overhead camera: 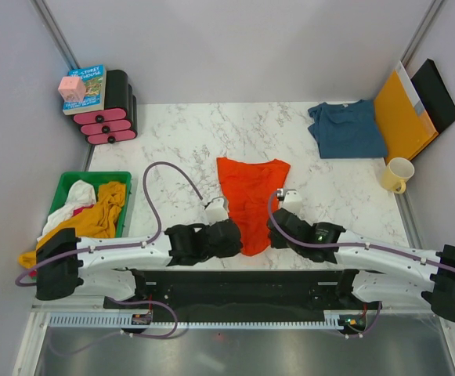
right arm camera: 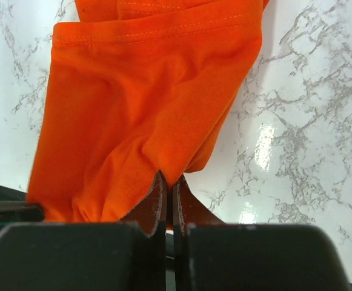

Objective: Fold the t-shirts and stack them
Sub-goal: Fold the tshirt

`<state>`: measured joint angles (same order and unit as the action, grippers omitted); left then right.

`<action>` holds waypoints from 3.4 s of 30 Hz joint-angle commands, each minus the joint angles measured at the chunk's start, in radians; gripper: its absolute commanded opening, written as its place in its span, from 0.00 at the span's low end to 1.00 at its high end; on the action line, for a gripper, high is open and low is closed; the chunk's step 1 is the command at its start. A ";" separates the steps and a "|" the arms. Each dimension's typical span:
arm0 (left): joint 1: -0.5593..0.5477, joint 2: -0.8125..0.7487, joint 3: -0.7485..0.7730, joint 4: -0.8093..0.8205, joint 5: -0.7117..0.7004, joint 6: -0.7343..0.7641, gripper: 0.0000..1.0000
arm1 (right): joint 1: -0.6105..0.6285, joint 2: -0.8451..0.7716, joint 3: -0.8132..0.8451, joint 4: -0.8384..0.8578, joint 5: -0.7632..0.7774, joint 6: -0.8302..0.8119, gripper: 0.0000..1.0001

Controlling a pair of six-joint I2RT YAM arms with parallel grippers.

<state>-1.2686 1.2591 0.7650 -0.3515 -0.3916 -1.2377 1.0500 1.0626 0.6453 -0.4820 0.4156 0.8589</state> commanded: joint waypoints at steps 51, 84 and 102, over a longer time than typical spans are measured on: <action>-0.028 0.178 -0.184 0.313 0.138 -0.091 0.53 | 0.002 -0.072 -0.182 -0.036 0.026 0.081 0.00; -0.048 -0.003 0.080 -0.102 -0.092 0.073 0.02 | 0.004 -0.107 -0.022 -0.076 0.095 0.014 0.00; -0.051 -0.158 -0.055 -0.210 -0.104 -0.003 0.02 | 0.085 -0.165 -0.055 -0.138 0.176 0.125 0.00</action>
<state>-1.3376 1.1282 0.6678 -0.4622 -0.3958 -1.2636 1.1427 0.8898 0.5171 -0.5533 0.4522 0.9989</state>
